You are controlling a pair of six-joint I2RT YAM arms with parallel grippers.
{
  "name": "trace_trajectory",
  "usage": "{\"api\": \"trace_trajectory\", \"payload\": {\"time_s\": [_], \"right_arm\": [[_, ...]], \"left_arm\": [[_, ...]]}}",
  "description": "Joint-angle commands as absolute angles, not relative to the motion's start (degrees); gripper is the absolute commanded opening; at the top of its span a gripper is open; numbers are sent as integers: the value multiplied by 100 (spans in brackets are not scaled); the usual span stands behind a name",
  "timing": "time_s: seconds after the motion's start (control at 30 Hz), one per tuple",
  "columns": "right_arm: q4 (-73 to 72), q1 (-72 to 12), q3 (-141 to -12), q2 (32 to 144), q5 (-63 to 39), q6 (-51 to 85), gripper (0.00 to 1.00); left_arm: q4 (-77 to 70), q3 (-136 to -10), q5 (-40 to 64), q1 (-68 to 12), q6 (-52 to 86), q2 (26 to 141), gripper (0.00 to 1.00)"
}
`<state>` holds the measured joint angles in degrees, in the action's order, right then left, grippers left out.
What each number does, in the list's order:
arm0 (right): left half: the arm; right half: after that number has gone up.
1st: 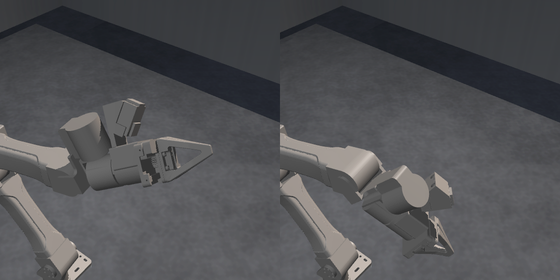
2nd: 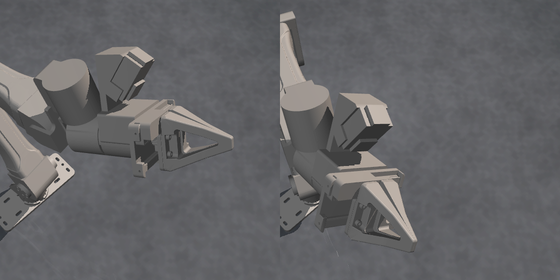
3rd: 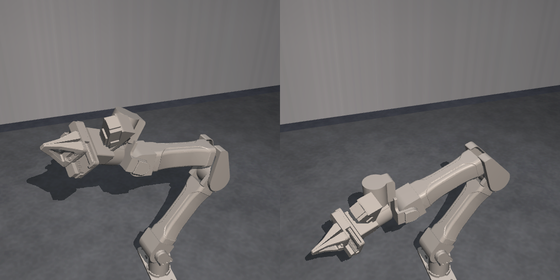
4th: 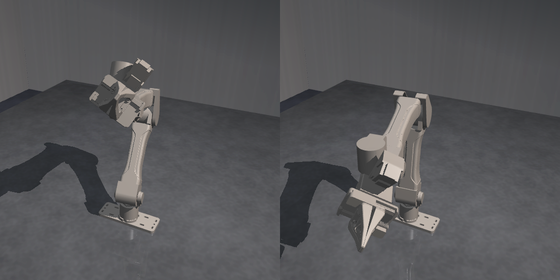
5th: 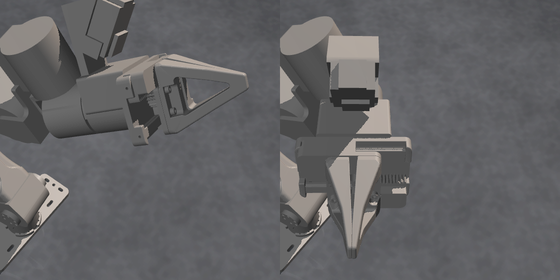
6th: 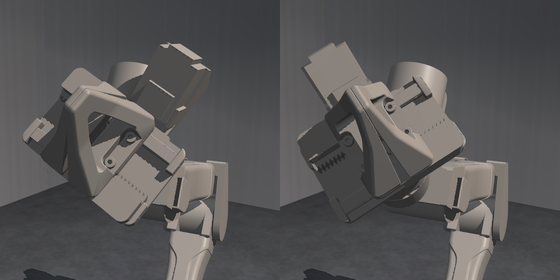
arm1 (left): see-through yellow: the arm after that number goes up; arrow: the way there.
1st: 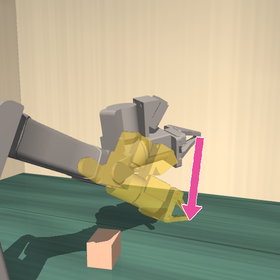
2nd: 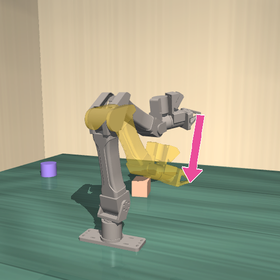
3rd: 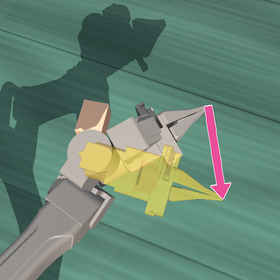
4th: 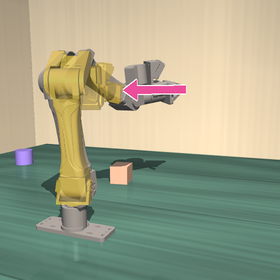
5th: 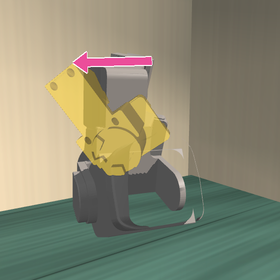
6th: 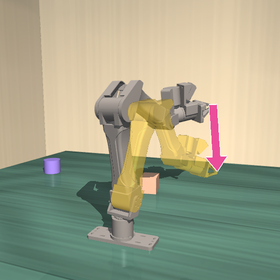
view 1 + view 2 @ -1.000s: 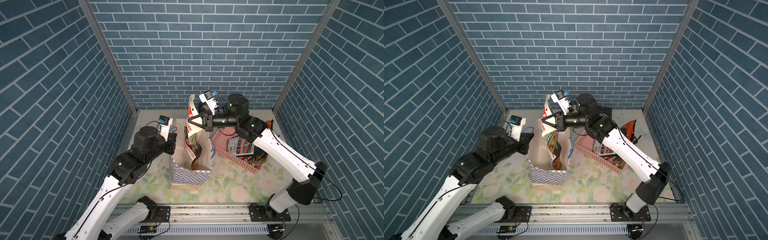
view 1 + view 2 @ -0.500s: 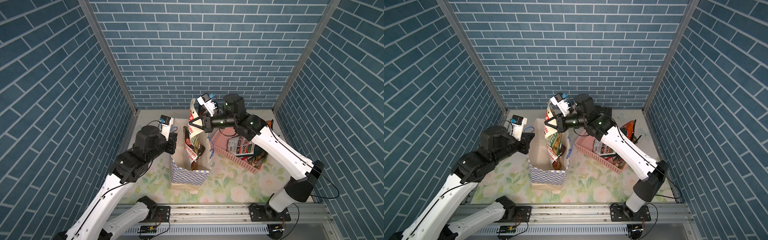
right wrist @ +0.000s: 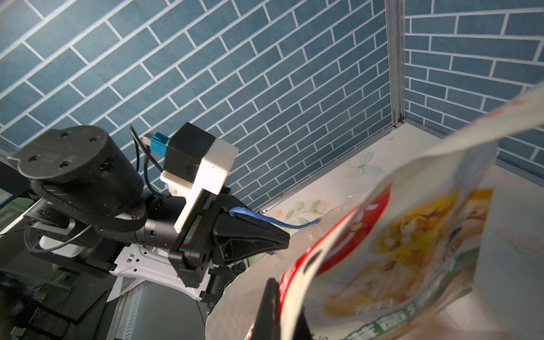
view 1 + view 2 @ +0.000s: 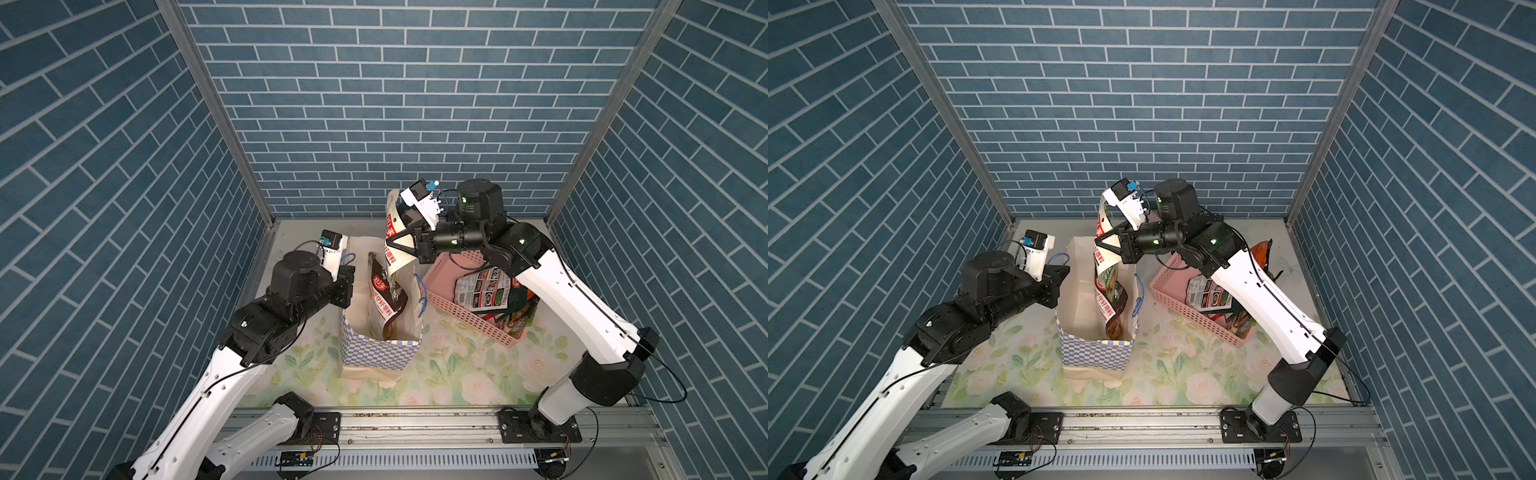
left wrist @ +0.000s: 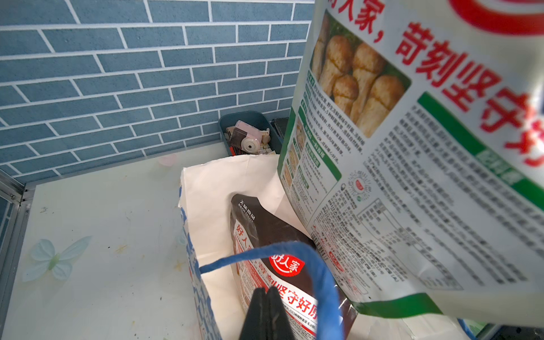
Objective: Place the condiment packets inside the bag
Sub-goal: Place the condiment packet in the paper bag.
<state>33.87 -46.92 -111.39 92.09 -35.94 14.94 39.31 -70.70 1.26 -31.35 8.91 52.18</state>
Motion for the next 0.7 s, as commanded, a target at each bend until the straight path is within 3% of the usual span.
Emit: {"api": "trace_trajectory", "payload": {"time_s": [0.0,0.3,0.67], "right_arm": [[3359,-4605,-11540,9026,-3492,1128,0],[3427,-4457,-11959,9244,-3577,1095,0],[3227,-4184,-11165,9152,-4187,1164,0]], "left_arm": [[3858,-7172,97,-3102,947,5173,0],[3858,-7148,94,-3099,984,5141,0],[3877,-7135,32,-3103,998,5099,0]]}}
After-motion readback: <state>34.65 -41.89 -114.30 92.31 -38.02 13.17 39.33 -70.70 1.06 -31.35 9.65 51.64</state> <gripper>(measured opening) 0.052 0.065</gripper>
